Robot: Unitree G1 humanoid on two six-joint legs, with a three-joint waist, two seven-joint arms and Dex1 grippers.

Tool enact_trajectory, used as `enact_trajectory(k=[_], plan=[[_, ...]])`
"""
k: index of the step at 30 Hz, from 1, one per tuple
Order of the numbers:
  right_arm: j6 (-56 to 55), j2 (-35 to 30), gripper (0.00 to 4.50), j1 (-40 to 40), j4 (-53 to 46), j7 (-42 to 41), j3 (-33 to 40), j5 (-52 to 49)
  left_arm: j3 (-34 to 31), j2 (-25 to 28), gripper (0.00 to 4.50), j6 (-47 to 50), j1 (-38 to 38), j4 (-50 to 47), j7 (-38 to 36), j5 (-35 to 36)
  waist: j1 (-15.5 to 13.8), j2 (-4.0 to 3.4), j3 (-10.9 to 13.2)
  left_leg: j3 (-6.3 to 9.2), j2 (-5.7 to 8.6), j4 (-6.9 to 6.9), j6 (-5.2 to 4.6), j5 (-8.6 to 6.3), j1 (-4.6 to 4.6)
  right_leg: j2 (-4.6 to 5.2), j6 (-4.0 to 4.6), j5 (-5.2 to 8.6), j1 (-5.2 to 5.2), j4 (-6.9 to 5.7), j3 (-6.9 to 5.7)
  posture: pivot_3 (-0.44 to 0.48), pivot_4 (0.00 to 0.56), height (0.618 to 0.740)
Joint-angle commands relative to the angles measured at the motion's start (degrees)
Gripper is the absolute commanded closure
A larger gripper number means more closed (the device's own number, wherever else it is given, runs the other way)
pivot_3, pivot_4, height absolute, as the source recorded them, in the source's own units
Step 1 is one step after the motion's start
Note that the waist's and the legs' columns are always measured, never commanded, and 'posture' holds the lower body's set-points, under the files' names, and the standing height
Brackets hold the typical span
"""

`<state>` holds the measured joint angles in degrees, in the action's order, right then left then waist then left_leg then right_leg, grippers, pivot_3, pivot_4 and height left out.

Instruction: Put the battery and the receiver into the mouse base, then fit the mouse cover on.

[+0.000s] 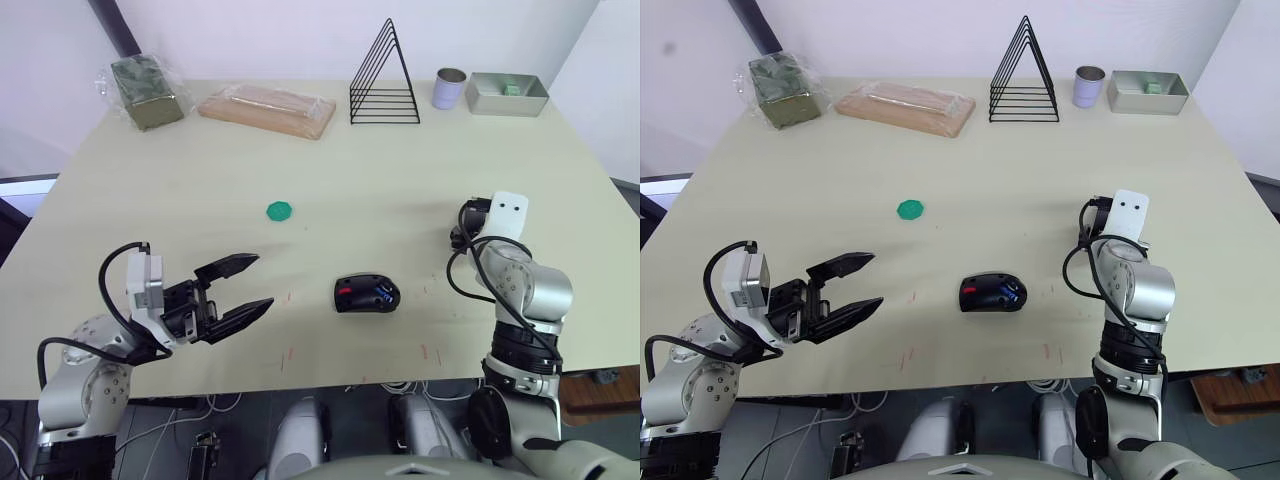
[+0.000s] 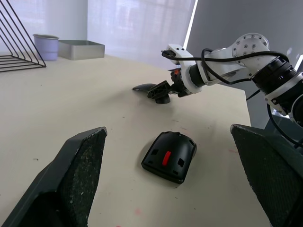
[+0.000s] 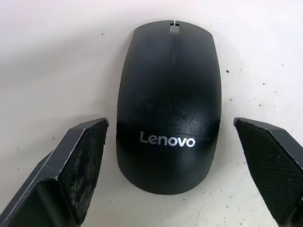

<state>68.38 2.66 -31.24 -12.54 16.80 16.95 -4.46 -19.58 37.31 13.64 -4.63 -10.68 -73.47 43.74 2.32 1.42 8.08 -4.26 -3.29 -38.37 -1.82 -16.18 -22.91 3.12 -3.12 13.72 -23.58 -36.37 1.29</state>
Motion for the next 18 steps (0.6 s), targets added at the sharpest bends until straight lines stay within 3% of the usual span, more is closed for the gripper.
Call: enact_trajectory(k=[1,13,16,18], plan=[[-0.7,-0.7,0.0,-0.2,-2.8,0.0,0.4,0.6,0.4,0.0,0.05,-0.1,0.1,-2.4,0.3,0.4,0.0,0.0,0.0,0.0,0.0,0.0,0.0,0.0,0.0,0.0,0.0,0.0,0.0,0.0,0.0,0.0,0.15,0.74],[0.1,-0.8,0.0,0.0,-3.8,-0.4,0.6,1.0,1.5,-0.1,0.05,0.3,0.8,-2.9,1.1,0.5,0.0,0.0,0.0,0.0,0.0,0.0,0.0,0.0,0.0,0.0,0.0,0.0,0.0,0.0,0.0,0.0,0.15,0.74],[0.3,-0.8,0.79,0.0,-3.7,-0.7,0.4,1.1,1.7,0.0,0.0,0.3,0.9,-3.0,1.3,0.6,0.0,0.0,0.0,0.0,0.0,0.0,0.0,0.0,0.0,0.0,0.0,0.0,0.0,0.0,0.0,0.0,0.15,0.74],[0.5,-0.7,0.79,0.0,-3.6,-0.9,0.2,1.1,1.7,0.0,0.0,0.4,0.9,-3.0,1.4,0.6,0.0,0.0,0.0,0.0,0.0,0.0,0.0,0.0,0.0,0.0,0.0,0.0,0.0,0.0,0.0,0.0,0.15,0.74]])
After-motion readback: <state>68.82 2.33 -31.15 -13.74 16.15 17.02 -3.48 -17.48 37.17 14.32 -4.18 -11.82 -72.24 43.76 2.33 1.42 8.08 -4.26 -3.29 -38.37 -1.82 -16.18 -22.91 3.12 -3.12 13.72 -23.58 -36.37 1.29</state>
